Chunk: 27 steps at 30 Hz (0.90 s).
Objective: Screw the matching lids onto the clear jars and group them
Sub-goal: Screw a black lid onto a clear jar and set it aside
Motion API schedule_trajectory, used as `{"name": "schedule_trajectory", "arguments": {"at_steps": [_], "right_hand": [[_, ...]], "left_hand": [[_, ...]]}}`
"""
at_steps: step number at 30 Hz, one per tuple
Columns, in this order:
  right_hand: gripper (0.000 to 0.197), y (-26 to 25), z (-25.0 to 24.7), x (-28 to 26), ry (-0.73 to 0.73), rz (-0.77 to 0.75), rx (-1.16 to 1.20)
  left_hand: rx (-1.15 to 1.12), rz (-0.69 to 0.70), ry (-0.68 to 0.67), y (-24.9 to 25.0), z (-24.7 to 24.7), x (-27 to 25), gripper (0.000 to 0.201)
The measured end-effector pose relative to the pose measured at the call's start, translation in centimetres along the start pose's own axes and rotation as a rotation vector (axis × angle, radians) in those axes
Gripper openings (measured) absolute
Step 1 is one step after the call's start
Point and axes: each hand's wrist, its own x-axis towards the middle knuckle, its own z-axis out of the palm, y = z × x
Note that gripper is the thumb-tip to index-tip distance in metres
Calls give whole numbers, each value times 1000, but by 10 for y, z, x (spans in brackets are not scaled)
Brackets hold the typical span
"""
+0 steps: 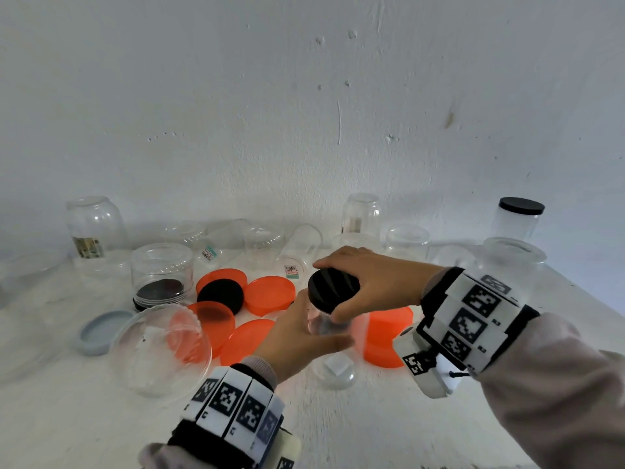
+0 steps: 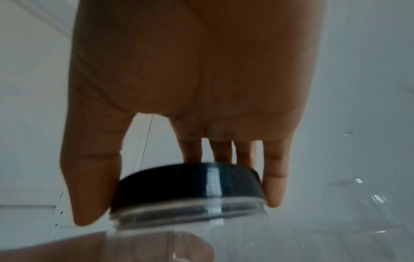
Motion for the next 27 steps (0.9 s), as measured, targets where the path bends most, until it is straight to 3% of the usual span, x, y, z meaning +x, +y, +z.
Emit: {"name": "schedule_trajectory", "arguments": {"at_steps": [4,10,16,19,24,27], "right_hand": [[65,2,-2,0,68,-32,39],[70,-3,20,3,261,107,-135],[71,4,6,-3,63,-33,72],[62,5,5,-3,94,-29,78],[65,-1,13,-2,180,40,-47],[71,0,10,-1,114,6,-24]], "left_hand": [[-3,7,6,0,1,0,68],[-14,-15,4,-1,1,0,72],[-10,4,-4,-1,1,0,68],[-15,5,0,-2,1,0,67],[-8,-11,0,-3,2,1,70],[-4,-7,0,-2,1,1,69]]}}
